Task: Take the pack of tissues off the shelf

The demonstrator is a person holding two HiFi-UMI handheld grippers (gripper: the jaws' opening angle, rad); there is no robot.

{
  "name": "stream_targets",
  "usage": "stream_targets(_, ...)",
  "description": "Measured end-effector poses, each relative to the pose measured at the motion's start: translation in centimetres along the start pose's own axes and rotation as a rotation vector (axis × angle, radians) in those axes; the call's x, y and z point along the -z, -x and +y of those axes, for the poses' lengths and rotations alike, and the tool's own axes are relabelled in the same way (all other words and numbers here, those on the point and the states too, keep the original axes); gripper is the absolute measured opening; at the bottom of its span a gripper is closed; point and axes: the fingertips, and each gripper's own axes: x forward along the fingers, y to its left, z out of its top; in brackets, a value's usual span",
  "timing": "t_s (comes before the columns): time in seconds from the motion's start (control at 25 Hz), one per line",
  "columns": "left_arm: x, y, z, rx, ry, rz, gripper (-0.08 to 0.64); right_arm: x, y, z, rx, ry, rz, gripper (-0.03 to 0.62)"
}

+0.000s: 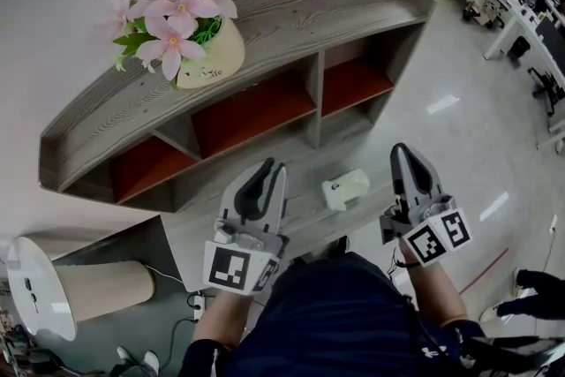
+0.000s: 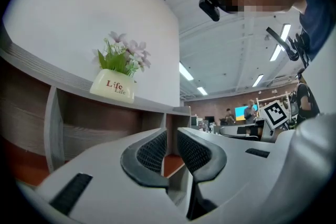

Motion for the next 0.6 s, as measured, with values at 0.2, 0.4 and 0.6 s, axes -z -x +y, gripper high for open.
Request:
stream_targets(0.2,0.10,0.24,0.66,-0.030,0.008,0.004,0.069,-0.42,-0.23,0.28,0.004,0.076,-0.008,0.012)
stream_targets(0.4,0.44,0.03,0.85,-0.040,-0.014,0.016,0.069,-0.39,-0.28,0.23,0.008,0.118,-0.009,0.012)
stream_targets(0.6,0.94,-0.48,0.98,-0.038,-0.031,0.027,0.069,-0.34,-0.51,-0.25,0.017,0.136,-0.009,0.012)
